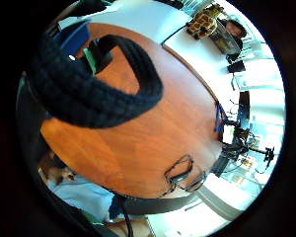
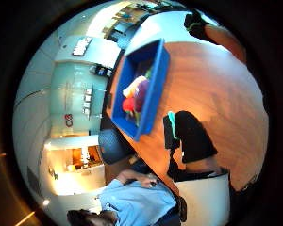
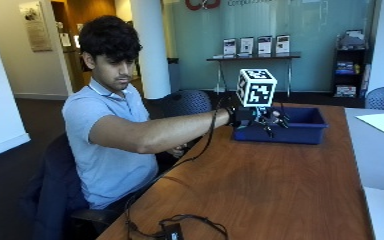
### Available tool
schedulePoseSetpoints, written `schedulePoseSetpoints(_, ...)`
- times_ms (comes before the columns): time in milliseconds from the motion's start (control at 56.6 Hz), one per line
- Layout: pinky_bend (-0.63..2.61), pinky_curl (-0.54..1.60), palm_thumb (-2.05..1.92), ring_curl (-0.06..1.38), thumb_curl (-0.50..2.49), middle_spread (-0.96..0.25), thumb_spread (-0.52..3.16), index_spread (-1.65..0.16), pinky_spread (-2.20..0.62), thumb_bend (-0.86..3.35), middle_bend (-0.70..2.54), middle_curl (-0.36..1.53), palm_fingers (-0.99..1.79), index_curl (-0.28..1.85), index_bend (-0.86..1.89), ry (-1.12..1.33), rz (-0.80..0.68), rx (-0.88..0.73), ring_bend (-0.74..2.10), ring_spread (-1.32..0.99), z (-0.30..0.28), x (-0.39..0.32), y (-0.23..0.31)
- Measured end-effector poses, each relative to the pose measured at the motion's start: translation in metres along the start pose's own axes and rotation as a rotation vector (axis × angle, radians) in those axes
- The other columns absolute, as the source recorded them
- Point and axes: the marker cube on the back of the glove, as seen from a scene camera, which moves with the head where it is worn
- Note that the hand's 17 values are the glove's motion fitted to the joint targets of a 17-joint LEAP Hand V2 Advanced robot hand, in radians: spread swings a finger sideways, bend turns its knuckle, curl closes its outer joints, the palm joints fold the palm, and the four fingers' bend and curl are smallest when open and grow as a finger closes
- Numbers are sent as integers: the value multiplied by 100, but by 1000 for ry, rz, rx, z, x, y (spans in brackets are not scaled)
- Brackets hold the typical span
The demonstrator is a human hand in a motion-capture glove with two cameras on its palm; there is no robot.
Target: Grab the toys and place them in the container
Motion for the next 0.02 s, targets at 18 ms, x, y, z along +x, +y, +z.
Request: schedulePoseSetpoints(18,128,35,11,29,35,6,153,-34,-12,0,15,20,-1,41,27,4,0,-3,34,2,1,1,1)
